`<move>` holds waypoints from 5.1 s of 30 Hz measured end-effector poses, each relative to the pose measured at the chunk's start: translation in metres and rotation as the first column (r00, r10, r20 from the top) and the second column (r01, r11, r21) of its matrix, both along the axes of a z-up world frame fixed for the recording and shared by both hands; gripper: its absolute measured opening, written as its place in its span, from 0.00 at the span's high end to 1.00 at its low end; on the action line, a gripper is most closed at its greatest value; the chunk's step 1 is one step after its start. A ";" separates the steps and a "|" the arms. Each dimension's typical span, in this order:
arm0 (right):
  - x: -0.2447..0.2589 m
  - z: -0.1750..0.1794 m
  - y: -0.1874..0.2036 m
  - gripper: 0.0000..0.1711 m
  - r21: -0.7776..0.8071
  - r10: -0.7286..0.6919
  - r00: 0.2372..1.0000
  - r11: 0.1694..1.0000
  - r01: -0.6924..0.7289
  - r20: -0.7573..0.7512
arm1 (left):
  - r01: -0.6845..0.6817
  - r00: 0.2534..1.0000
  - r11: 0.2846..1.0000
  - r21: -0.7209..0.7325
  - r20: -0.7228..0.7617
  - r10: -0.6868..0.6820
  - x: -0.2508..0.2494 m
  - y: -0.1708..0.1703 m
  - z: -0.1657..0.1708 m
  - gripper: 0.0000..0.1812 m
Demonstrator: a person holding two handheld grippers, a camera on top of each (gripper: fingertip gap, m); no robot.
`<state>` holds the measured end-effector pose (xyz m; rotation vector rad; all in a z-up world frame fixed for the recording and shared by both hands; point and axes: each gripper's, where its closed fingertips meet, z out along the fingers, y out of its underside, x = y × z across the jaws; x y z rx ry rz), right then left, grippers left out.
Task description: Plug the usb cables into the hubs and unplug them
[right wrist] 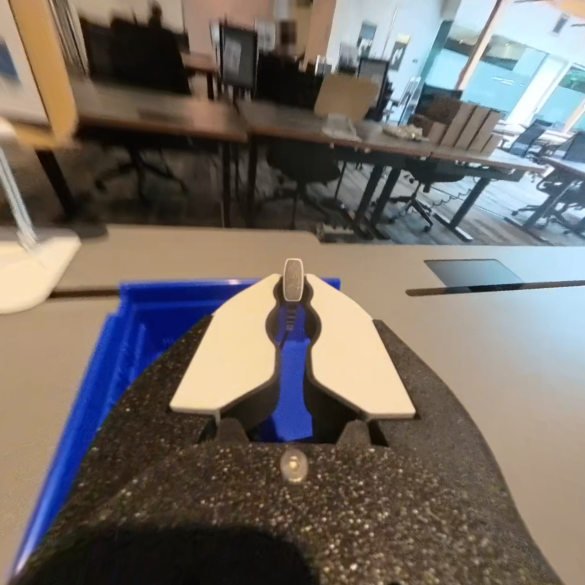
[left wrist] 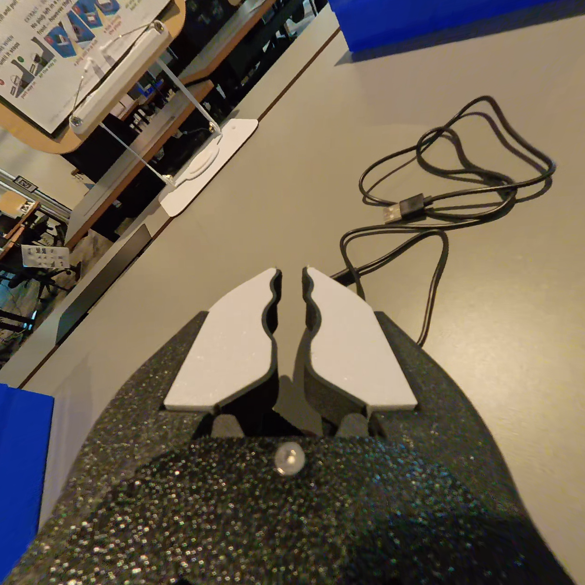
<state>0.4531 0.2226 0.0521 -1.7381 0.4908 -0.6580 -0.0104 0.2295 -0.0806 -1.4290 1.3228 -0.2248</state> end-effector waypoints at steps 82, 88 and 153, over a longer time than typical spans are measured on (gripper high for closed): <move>-0.392 -0.173 -0.064 0.71 -0.380 0.770 0.521 0.387 -0.840 -0.369 | -0.171 0.982 0.974 -0.145 -0.110 0.156 -0.022 0.009 -0.023 0.96; -0.393 -0.173 -0.065 0.76 -0.379 0.772 0.521 0.388 -0.840 -0.364 | -0.170 0.981 0.976 -0.133 -0.116 0.155 -0.022 0.008 -0.023 0.96; -0.289 0.122 -0.113 0.99 -0.232 0.660 0.625 0.742 -0.629 0.417 | -0.178 0.978 0.980 -0.091 -0.125 0.166 -0.021 0.009 -0.022 0.96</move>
